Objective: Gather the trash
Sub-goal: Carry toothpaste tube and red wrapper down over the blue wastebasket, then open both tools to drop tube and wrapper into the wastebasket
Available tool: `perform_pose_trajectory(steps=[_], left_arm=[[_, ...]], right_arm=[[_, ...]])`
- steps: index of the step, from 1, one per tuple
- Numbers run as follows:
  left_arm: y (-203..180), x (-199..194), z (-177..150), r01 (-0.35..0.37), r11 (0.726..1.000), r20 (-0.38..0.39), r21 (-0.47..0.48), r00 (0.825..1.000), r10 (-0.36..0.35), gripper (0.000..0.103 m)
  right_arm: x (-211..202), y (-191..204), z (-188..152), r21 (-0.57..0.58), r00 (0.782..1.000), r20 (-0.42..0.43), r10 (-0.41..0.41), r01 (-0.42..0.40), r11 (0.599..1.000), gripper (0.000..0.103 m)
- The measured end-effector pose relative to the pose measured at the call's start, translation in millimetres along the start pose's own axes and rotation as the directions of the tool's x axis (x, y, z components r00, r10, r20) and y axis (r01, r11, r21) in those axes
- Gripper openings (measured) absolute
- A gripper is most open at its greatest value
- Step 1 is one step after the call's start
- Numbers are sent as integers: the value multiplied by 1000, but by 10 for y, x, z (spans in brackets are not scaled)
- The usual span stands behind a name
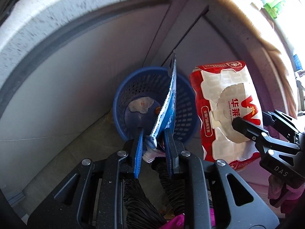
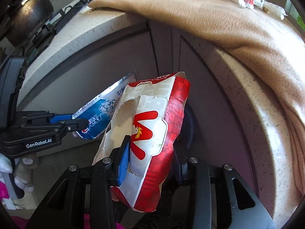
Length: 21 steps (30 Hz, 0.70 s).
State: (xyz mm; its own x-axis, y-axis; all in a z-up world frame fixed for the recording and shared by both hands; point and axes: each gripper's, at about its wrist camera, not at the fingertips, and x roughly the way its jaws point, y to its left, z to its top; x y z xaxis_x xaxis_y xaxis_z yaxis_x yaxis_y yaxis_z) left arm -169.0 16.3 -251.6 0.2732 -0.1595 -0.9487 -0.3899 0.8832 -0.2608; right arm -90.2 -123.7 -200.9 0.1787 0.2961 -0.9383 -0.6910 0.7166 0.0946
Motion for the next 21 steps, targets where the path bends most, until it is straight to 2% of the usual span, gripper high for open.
perform_pose_trajectory(steps=[12,21], left_arm=[[15,460,51,-54,999,-65,-5,996,53,20],[-9,700,161,-81,997,-98,-13,992,79,20]], right_arm=[[541,17,79,-29,996,-75,-54,51,998,39],[778,187,227,-55,993,-84,-84,80,995,41]])
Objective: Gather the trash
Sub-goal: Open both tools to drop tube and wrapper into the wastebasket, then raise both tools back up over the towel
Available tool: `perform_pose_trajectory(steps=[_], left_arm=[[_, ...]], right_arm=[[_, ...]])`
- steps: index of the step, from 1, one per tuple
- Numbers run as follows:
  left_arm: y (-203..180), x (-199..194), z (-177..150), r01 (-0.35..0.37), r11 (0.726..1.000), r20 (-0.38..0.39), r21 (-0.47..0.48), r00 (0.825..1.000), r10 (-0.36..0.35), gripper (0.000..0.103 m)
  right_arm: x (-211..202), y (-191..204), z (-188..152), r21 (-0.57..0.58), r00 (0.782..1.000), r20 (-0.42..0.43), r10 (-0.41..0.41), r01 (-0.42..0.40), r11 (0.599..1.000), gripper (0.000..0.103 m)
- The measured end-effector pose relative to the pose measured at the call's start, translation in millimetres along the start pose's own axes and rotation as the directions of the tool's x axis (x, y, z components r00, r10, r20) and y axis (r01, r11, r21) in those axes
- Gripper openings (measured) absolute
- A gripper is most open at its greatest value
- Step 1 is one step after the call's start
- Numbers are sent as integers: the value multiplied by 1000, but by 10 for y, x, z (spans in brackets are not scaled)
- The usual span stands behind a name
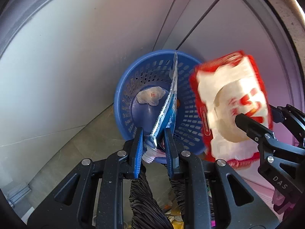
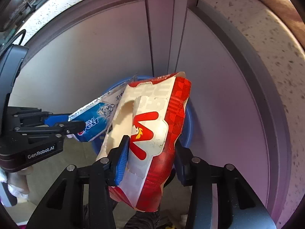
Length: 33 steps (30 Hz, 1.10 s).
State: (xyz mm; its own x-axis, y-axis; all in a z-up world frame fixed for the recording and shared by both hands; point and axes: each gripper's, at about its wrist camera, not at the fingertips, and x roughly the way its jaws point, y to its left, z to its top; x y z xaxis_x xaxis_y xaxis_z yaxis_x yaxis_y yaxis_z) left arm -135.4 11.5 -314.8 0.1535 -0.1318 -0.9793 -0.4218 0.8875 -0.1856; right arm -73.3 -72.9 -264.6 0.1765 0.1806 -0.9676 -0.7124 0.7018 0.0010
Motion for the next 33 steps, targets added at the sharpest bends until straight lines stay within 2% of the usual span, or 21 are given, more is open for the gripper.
perform_pose_trajectory(steps=[7,9,10,11,22,30,33], left_arm=[[-48,51,86,-10,1000,6,19,1000,10,20],[-63,44,103,-7,1000,7,22,1000,7,26],[-55,39,101,-9,1000,9,22,1000,8,33],[-56,32,106,-10,1000,15,21,1000,9,36],[56,-22,202,-17,1000,34,5,999,17,36],[98,-258,206,-16,1000,70,11,997,15,37],[126,-399,210,-6,1000,89,10,996,6,49]], right_arm=[[55,9,24,-22,1000,5,-13,13,1000,41],[61,18,38,-31,1000,8,-15,15,999,41],[54,15,30,-34,1000,10,-13,13,999,41],[58,24,39,-37,1000,10,-10,10,999,41],[0,-131,-29,-37,1000,14,8,-8,999,41],[-110,-104,33,-34,999,31,35,-34,999,41],[-264,-92,57,-36,998,49,46,-44,998,48]])
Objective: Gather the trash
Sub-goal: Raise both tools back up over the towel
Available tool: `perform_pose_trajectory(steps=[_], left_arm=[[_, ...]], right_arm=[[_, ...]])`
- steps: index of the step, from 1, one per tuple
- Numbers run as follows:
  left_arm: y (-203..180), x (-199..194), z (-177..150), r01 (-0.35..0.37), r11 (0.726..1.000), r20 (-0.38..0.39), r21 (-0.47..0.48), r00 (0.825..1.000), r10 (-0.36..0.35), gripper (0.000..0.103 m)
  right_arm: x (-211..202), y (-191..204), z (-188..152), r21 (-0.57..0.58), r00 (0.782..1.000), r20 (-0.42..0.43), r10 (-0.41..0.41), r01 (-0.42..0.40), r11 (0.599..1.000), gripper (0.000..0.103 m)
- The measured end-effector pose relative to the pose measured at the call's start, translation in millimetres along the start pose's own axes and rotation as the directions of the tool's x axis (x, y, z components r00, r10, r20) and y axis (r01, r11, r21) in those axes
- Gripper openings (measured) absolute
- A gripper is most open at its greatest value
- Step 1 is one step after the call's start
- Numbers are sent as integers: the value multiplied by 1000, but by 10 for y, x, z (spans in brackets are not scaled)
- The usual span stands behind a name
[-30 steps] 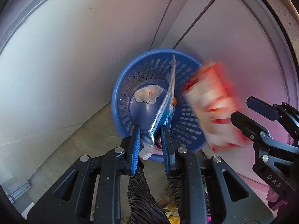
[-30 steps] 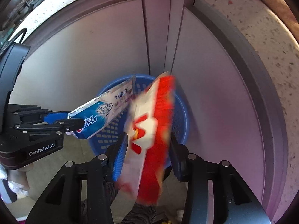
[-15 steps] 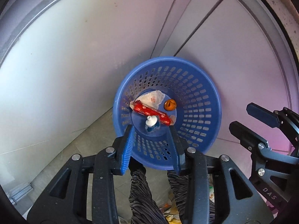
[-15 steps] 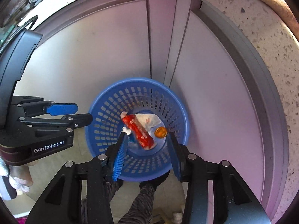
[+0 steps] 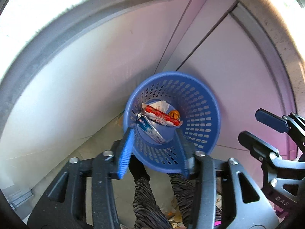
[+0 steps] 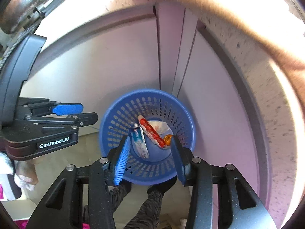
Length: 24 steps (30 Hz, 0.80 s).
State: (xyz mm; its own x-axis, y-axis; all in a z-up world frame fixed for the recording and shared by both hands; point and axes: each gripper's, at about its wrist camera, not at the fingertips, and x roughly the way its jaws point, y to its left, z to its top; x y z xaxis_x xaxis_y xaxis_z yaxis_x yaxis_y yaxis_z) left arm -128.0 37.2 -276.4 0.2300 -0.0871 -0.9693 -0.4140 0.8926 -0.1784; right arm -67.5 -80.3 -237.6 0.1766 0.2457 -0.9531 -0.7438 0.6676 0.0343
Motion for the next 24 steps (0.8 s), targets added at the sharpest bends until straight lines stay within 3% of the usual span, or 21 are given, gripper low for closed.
perform_pose_trajectory(steps=[7,19,24], left_arm=[[36,-372,53,10,1000,55,17,998,-11,53],[-86,-1083,263,58,998,174,31,983,-63,54],[-276,-1354,441,87,995,211,55,973,-97,59]], right_arm=[[-459,18,71,6,997,68,36,-36,999,61],[-1203,-169,102,73,974,221,48,-66,995,68],[-1512,-351,136,107,963,270,23,-53,993,69]])
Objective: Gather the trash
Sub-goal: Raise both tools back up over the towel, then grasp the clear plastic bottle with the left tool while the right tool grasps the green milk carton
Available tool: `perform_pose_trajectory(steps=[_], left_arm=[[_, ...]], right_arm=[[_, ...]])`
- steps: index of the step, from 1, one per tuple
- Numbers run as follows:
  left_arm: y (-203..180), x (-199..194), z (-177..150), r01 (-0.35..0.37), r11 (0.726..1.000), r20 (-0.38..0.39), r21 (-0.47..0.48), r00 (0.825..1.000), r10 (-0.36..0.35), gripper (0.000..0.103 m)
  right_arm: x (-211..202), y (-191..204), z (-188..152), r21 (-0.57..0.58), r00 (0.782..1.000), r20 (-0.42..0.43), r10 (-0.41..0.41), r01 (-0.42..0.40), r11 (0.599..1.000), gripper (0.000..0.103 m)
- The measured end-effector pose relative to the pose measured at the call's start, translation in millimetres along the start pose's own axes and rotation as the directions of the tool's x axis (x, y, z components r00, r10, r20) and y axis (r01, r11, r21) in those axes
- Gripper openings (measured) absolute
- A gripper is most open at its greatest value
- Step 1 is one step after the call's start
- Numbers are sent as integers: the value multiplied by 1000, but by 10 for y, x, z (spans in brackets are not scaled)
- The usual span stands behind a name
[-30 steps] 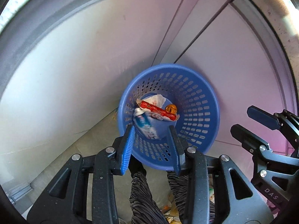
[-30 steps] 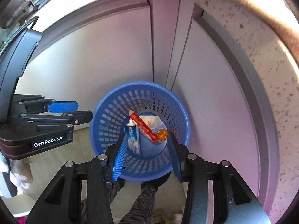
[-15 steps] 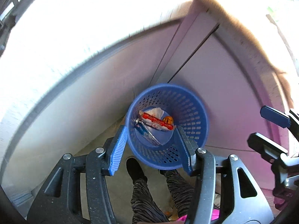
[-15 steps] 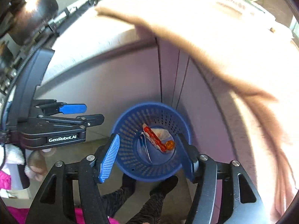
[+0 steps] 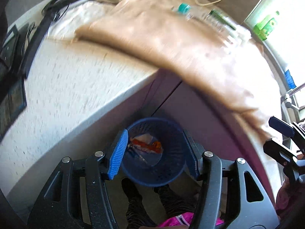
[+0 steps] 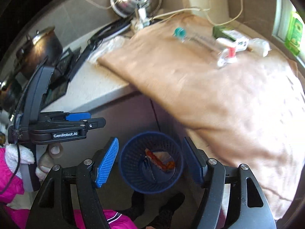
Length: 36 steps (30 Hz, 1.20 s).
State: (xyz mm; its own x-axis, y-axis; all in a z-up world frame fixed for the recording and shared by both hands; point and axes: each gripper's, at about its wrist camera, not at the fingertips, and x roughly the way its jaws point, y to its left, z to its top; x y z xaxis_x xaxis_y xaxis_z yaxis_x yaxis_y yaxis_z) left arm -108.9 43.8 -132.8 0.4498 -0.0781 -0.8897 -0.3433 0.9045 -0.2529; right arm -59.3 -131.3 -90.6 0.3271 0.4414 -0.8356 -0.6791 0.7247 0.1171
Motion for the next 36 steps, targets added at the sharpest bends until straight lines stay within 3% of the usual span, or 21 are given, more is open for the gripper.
perform_pose_trajectory(steps=[6,13,16,19,28,36], left_arm=[[-335,-79,321,27,1000,35,13,999,-27,67],[-814,-84,859,71,994,72,-88,995,-65,68],[-986,-31,1109,80,990,92,-120,993,-69,78],[-1109,72,1339,92,982,100,-162,992,-77,78],[-1248,479,1847,97,957,69,-274,994,-81,78],[-1161,834,2122,91,911,37,-403,996,-83,78]], right_arm=[[-300,-314,275,17,998,65,-14,13,1000,73],[-512,-915,777,15,995,104,1,-2,1000,76],[-537,-1144,1011,-6,993,116,-6,6,1000,76],[-528,-1376,1243,-13,992,126,-3,5,1000,76],[-174,-1952,1908,7,996,78,35,-36,999,77],[350,-2239,2338,24,997,5,78,-78,997,77]])
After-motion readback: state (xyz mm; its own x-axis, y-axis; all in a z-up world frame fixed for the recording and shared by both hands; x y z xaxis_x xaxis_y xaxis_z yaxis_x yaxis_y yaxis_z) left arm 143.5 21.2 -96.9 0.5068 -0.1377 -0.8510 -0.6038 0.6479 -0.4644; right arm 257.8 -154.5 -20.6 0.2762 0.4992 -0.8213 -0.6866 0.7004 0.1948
